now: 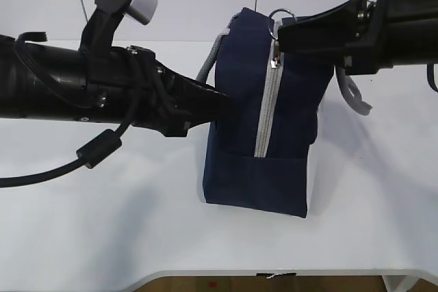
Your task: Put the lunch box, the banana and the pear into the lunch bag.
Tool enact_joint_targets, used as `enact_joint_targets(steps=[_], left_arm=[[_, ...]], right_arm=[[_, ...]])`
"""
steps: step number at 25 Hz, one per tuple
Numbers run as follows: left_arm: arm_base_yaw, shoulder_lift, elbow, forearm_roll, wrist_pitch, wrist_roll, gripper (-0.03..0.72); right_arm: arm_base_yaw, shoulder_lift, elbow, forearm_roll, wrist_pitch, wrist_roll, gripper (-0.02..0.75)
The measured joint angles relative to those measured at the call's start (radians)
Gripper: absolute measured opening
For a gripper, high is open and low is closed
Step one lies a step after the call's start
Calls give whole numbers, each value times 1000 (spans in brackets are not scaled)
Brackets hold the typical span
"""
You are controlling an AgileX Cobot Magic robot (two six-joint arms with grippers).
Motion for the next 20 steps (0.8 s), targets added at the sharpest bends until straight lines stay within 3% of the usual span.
enact_joint_targets(steps=[4, 11, 20], left_arm=[[12, 0, 1, -4, 0, 33, 312], [91, 25, 1, -6, 91, 47, 312], [96, 94, 1, -7, 208, 62, 314]], right_arm=[[0, 0, 0, 0, 9, 0, 6], [0, 0, 0, -2, 16, 0, 6], [0, 0, 0, -4, 20, 0, 6]])
